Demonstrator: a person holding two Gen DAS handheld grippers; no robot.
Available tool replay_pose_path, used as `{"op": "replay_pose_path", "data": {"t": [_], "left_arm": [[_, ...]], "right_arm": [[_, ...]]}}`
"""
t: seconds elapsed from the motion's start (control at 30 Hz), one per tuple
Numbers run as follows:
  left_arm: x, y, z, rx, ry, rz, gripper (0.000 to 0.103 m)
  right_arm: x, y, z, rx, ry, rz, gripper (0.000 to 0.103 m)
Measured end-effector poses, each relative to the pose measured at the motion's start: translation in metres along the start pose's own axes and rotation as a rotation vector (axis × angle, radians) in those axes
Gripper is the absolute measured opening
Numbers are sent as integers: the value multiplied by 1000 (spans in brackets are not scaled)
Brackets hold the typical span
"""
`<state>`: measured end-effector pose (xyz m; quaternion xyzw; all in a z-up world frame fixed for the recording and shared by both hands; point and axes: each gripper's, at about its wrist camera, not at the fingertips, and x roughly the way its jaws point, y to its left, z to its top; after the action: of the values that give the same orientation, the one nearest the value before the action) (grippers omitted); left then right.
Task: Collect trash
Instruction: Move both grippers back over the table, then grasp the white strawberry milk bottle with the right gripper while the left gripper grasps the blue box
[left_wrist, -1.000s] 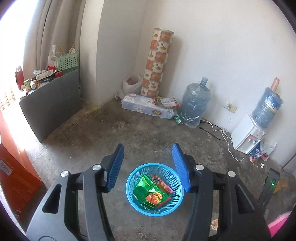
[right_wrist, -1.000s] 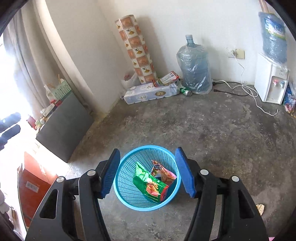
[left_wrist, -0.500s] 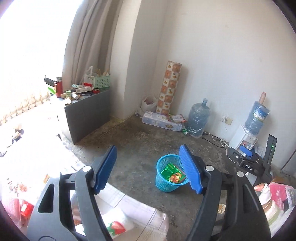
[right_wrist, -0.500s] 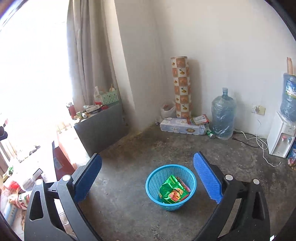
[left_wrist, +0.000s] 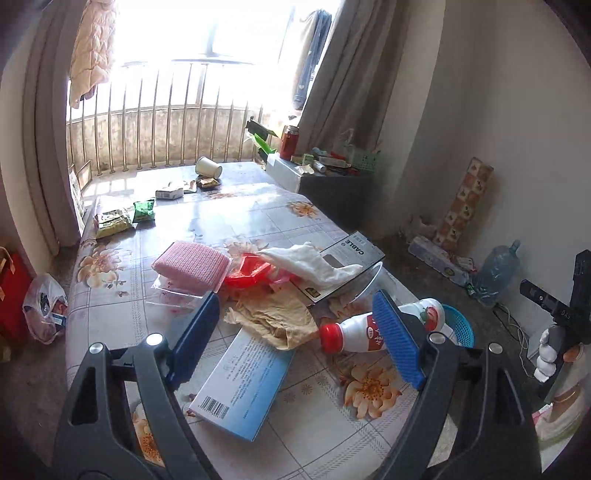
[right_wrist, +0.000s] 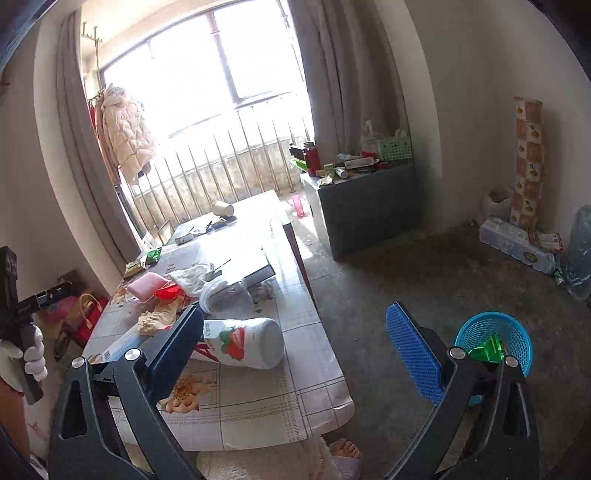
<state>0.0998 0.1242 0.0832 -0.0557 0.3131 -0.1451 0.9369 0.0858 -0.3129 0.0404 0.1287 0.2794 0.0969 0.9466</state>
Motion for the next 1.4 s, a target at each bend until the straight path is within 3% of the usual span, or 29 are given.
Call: {"op": "replay_pose_path", "data": {"t": [0.27, 0.73, 0.87, 1.1, 1.27, 1.4], "left_arm": [[29, 21, -49, 2, 80, 55, 80], [97, 64, -70, -183, 220, -22, 81], [106, 64, -76, -210, 277, -61, 80], [99, 48, -87, -150, 345, -98, 80], [96, 33, -86, -82, 349, -34, 81], [106, 22, -80, -43, 356, 19, 81]], "right_arm": [[70, 53, 5, -106, 190, 127, 96], [176, 37, 14, -17, 394, 153, 96], [182, 44, 9, -53, 444, 180, 96], [167, 65, -12, -114, 558, 261, 97], [151, 89, -27, -194, 610, 319, 97], [149, 107, -29, -284, 580, 275, 96]]}}
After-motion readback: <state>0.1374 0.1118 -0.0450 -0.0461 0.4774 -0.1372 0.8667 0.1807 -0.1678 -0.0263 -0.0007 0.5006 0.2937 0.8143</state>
